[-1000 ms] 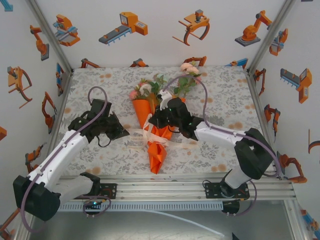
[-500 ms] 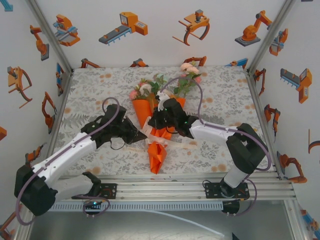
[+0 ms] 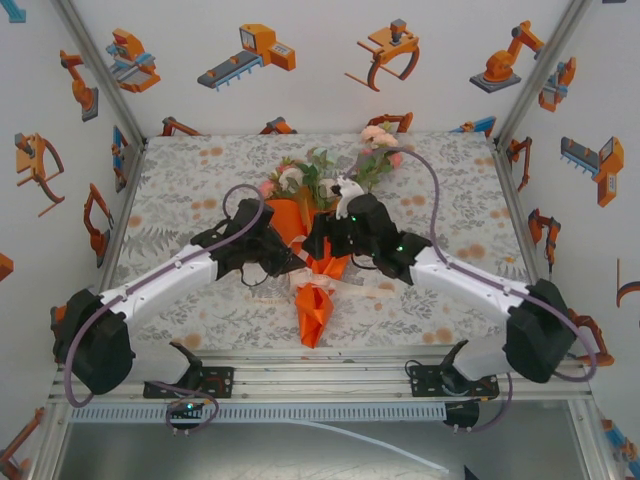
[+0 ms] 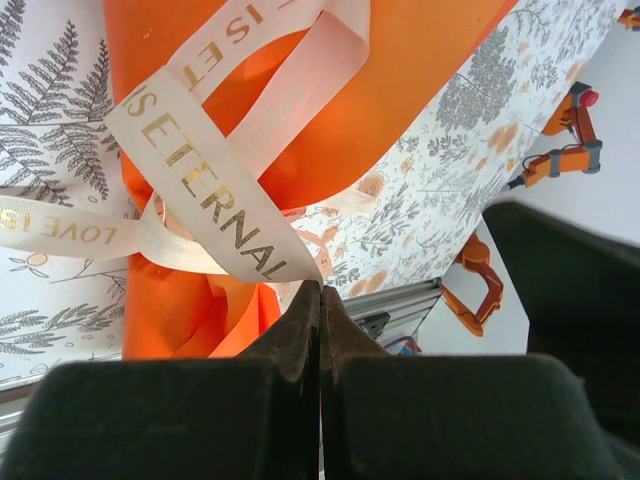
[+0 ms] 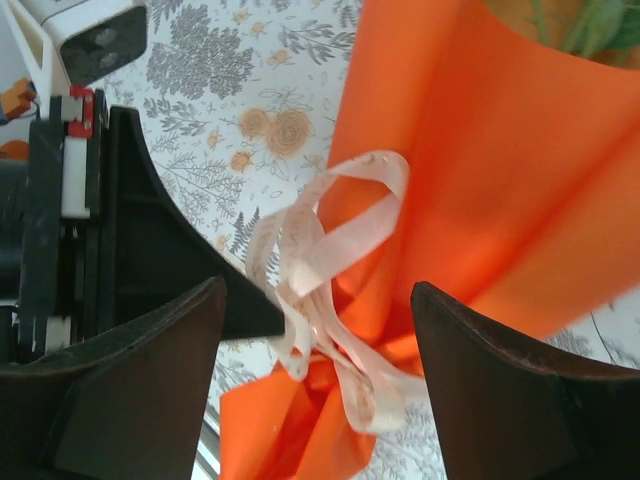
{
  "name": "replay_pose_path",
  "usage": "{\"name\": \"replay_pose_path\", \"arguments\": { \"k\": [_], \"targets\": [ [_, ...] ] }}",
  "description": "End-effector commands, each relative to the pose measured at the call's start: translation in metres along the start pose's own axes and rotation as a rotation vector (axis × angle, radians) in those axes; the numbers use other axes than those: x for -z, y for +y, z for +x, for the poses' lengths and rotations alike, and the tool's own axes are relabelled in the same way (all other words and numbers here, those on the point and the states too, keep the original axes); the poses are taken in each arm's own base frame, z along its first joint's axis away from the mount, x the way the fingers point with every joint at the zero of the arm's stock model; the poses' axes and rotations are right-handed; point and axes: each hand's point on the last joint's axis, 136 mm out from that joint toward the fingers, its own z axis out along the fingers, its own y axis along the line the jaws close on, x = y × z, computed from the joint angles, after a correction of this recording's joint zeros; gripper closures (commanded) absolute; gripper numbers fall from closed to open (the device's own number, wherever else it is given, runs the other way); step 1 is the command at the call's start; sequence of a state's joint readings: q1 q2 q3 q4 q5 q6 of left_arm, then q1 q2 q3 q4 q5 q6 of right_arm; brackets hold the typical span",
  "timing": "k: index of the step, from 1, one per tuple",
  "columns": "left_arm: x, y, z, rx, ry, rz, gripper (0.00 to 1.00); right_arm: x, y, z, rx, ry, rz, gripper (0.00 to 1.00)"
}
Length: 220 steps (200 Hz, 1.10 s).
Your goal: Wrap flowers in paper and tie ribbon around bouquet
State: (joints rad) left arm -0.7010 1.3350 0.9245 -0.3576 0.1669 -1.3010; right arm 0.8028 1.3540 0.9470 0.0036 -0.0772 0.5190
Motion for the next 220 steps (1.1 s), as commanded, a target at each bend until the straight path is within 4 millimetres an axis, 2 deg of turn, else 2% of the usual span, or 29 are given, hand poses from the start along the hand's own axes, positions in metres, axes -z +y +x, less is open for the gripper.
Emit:
{"name": "replay_pose_path", "arguments": {
  "k": [1, 24, 45, 60, 87, 117, 146, 172, 204, 220],
  "targets": [
    [0.002, -0.011, 0.001, -0.027, -0.005, 0.014, 1.00, 0.020, -0.030, 0.025, -0.068, 0.027, 0.131, 0.38],
    [0.003, -0.008, 0.003, -0.038, -0.005, -0.008, 1.00, 0.027, -0.041, 0.057, -0.149, 0.097, 0.149, 0.46],
    [0.004, -0.004, 0.004, -0.046, -0.014, -0.026, 1.00, 0.026, -0.040, 0.073, -0.188, 0.118, 0.119, 0.46],
    [0.003, -0.002, 0.005, -0.044, -0.011, -0.033, 1.00, 0.020, -0.040, 0.076, -0.191, 0.124, 0.108, 0.48],
    [-0.004, 0.001, 0.011, -0.046, 0.024, -0.048, 1.00, 0.005, -0.036, 0.075, -0.189, 0.133, 0.085, 0.57],
    [-0.005, 0.004, 0.012, -0.041, 0.023, -0.060, 1.00, -0.004, -0.027, 0.073, -0.196, 0.144, 0.044, 0.58],
    [-0.007, 0.000, 0.012, -0.042, 0.028, -0.053, 1.00, -0.006, -0.030, 0.080, -0.199, 0.163, 0.045, 0.57],
    [-0.009, -0.001, 0.016, -0.046, 0.054, -0.061, 1.00, -0.008, -0.028, 0.082, -0.187, 0.167, 0.035, 0.76],
    [-0.010, 0.002, 0.017, -0.034, 0.059, -0.070, 1.00, -0.006, -0.020, 0.074, -0.146, 0.167, 0.002, 1.00],
    [-0.014, 0.006, 0.018, -0.026, 0.067, -0.081, 1.00, 0.000, -0.014, 0.064, -0.124, 0.146, -0.014, 1.00]
  ]
}}
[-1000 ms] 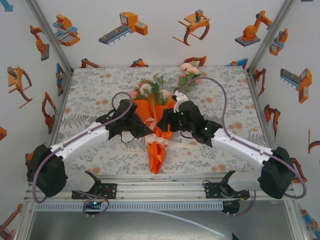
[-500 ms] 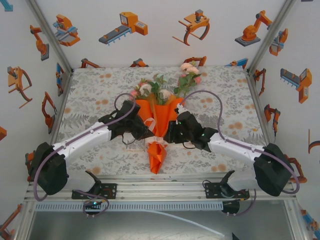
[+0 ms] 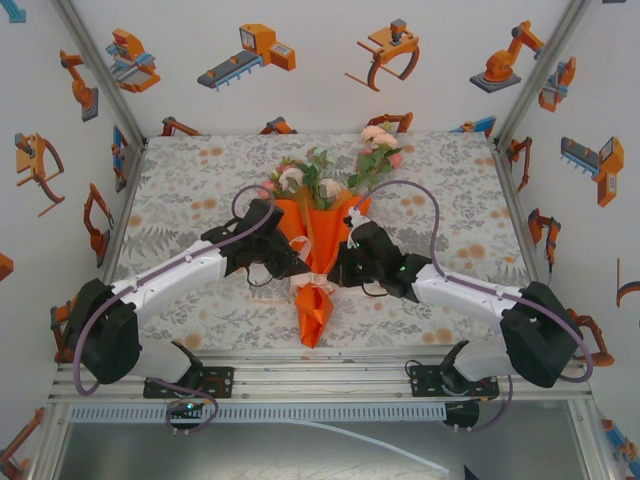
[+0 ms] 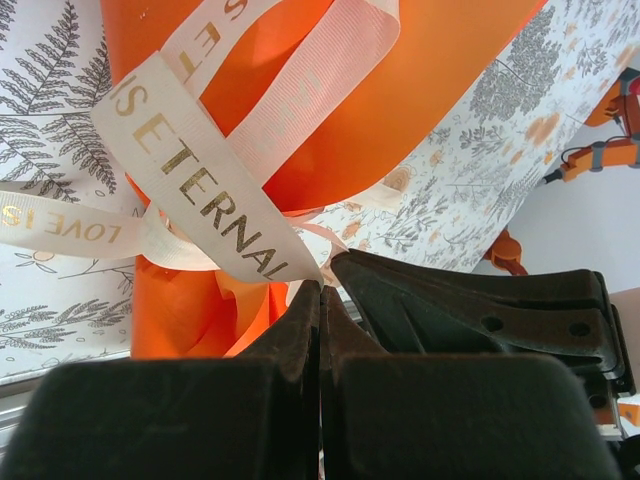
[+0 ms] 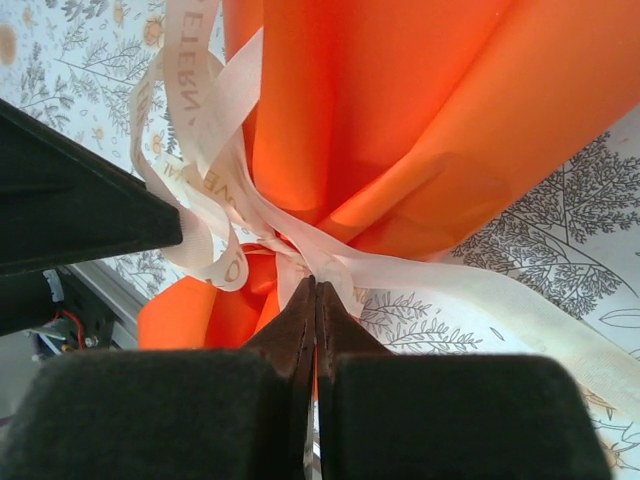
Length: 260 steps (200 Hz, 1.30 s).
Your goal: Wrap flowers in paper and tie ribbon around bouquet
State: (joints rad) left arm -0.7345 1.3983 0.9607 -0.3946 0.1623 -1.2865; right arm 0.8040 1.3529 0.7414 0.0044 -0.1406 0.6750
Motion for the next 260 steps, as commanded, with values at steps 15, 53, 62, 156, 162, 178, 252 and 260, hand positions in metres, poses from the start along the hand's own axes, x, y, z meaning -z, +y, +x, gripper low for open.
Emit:
{"name": "replay_pose_path", "arguments": {
  "k": [15, 53, 62, 156, 162, 178, 252, 260],
  "targets": [
    [-0.006, 0.003, 0.008, 0.009, 0.049, -0.032, 1.00, 0.020, 0.035, -0.029, 0.080, -0.082, -0.096, 1.00],
    [-0.018, 0.003, 0.016, 0.021, 0.109, -0.051, 1.00, 0.031, 0.055, -0.033, 0.129, -0.119, -0.185, 1.00],
    [-0.020, 0.001, 0.017, 0.025, 0.112, -0.042, 1.00, 0.029, 0.060, -0.030, 0.137, -0.108, -0.208, 1.00],
    [-0.028, -0.008, 0.034, 0.095, 0.187, 0.079, 1.00, 0.013, 0.076, -0.022, 0.120, -0.069, -0.274, 1.00],
    [-0.029, -0.008, 0.037, 0.110, 0.196, 0.090, 1.00, 0.012, 0.077, -0.022, 0.119, -0.066, -0.278, 1.00],
    [-0.031, -0.008, 0.037, 0.146, 0.210, 0.125, 1.00, 0.010, 0.079, -0.021, 0.121, -0.055, -0.287, 1.00],
    [-0.024, -0.008, 0.040, 0.175, 0.229, 0.154, 1.00, 0.024, 0.054, -0.028, 0.148, -0.109, -0.137, 0.71],
    [-0.025, -0.005, 0.040, 0.172, 0.224, 0.143, 1.00, 0.031, 0.053, -0.030, 0.158, -0.122, -0.127, 0.71]
  ]
}}
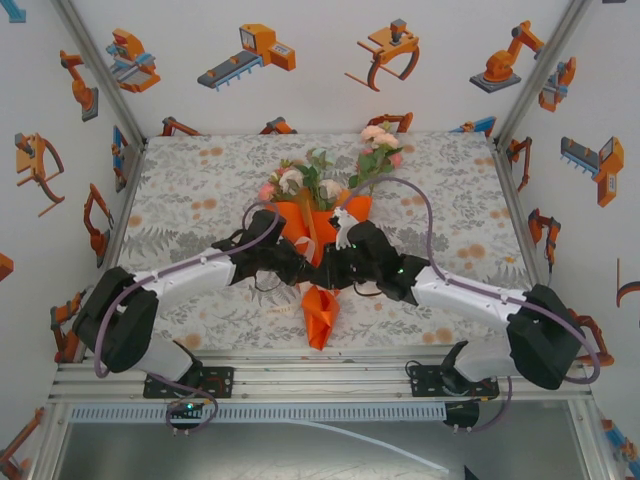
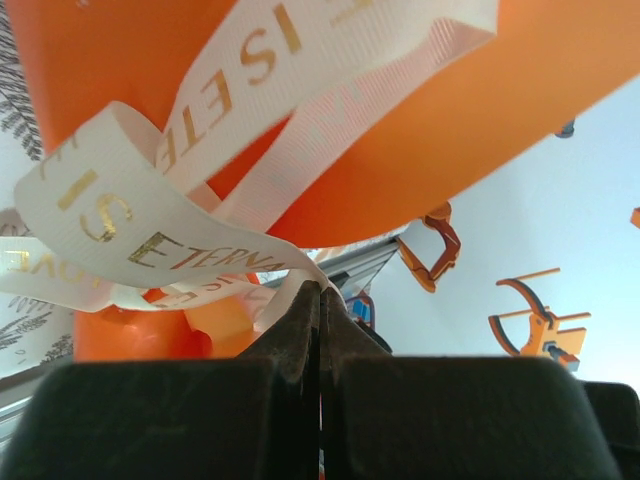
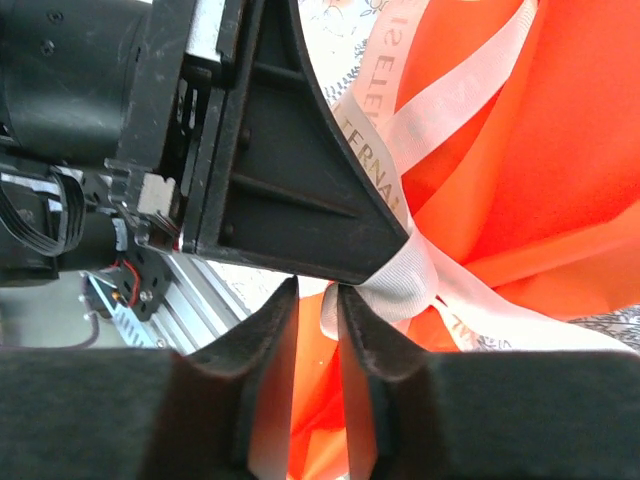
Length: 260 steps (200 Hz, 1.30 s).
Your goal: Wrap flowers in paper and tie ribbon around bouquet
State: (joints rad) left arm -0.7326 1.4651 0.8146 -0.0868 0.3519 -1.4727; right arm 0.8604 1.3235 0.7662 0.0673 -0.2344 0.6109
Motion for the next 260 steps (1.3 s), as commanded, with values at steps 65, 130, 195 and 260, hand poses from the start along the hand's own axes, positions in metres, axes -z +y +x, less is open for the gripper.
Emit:
{"name": "replay_pose_path", "arguments": {
  "k": [65, 130, 195, 260],
  "targets": [
    [0.000, 0.006, 0.014, 0.023, 0.061, -0.016, 1.00, 0.053, -0.032, -0.018, 0.024, -0.185, 0.182, 0.69],
    [0.003, 0.009, 0.011, 0.031, 0.035, -0.039, 1.00, 0.018, -0.016, 0.001, -0.038, -0.141, -0.016, 0.68],
    [0.004, 0.010, 0.011, 0.039, 0.034, -0.039, 1.00, 0.008, -0.009, -0.003, 0.000, -0.154, -0.069, 0.63],
    [0.004, 0.010, 0.011, 0.047, 0.038, -0.033, 1.00, -0.004, -0.018, 0.009, -0.020, -0.119, -0.054, 0.65]
  ]
}}
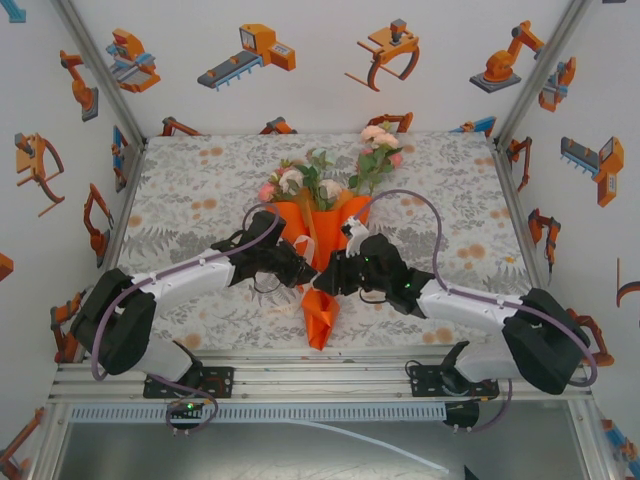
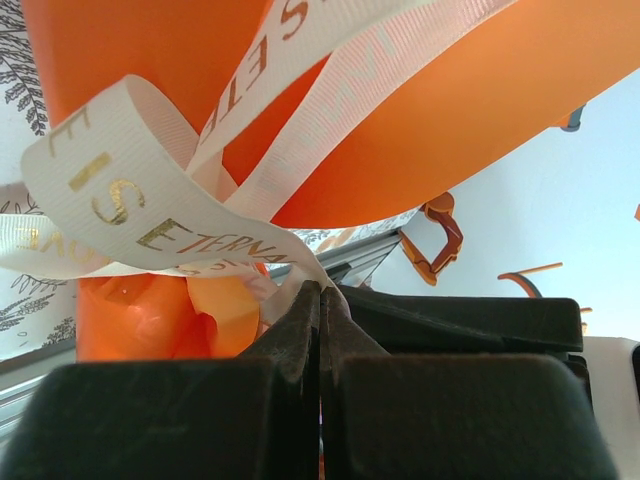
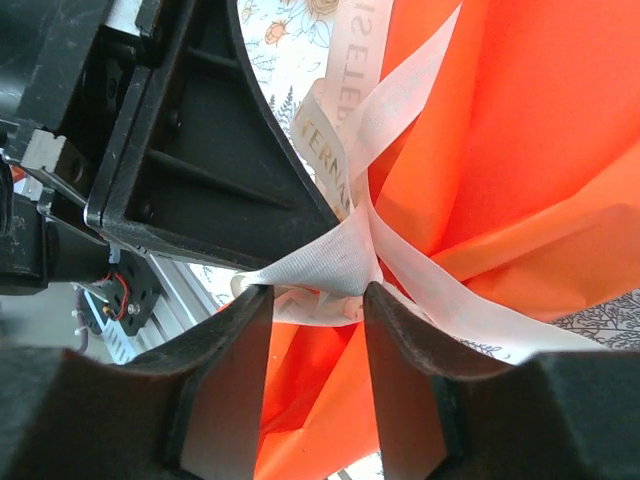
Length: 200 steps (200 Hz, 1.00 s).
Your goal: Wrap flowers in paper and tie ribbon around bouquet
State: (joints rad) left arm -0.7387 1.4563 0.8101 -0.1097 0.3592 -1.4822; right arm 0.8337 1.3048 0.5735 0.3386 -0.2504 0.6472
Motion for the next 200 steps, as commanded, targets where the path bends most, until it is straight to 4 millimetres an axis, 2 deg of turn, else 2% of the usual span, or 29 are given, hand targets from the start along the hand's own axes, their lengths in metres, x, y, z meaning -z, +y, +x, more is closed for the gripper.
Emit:
{"name": "replay_pose_path", "arguments": {
  "k": [1, 54, 86, 117, 125, 131, 146, 158, 178, 200],
  "targets": [
    [0.003, 0.004, 0.007, 0.034, 0.025, -0.014, 1.00, -0.003, 0.001, -0.005, 0.006, -0.032, -0.005, 0.65],
    [0.004, 0.005, 0.006, 0.034, 0.019, -0.014, 1.00, 0.003, -0.022, -0.008, -0.020, -0.051, 0.130, 0.65],
    [0.007, 0.008, 0.004, 0.032, 0.003, -0.028, 1.00, 0.010, -0.032, -0.012, 0.013, -0.084, 0.192, 0.80],
    [0.009, 0.009, 0.002, 0.027, -0.012, -0.031, 1.00, 0.012, -0.017, -0.015, 0.063, -0.091, 0.116, 1.00],
    [0.009, 0.007, 0.001, 0.017, -0.013, -0.023, 1.00, 0.013, -0.014, -0.015, 0.067, -0.097, 0.102, 1.00],
    [0.011, 0.006, 0.000, 0.007, -0.018, -0.019, 0.96, 0.013, -0.014, -0.016, 0.067, -0.101, 0.099, 1.00],
    [0.020, -0.001, -0.006, -0.033, -0.053, -0.007, 0.83, 0.014, -0.014, -0.017, 0.067, -0.108, 0.101, 1.00],
    [0.034, -0.011, -0.014, -0.114, -0.110, 0.009, 0.77, 0.014, -0.014, -0.017, 0.069, -0.108, 0.106, 1.00],
    [0.067, -0.028, -0.027, -0.337, -0.265, 0.008, 0.75, 0.014, -0.016, -0.015, 0.071, -0.090, 0.119, 1.00],
    [0.081, -0.043, -0.019, -0.565, -0.295, 0.069, 0.72, 0.013, -0.015, -0.016, 0.069, -0.086, 0.116, 1.00]
  ]
}}
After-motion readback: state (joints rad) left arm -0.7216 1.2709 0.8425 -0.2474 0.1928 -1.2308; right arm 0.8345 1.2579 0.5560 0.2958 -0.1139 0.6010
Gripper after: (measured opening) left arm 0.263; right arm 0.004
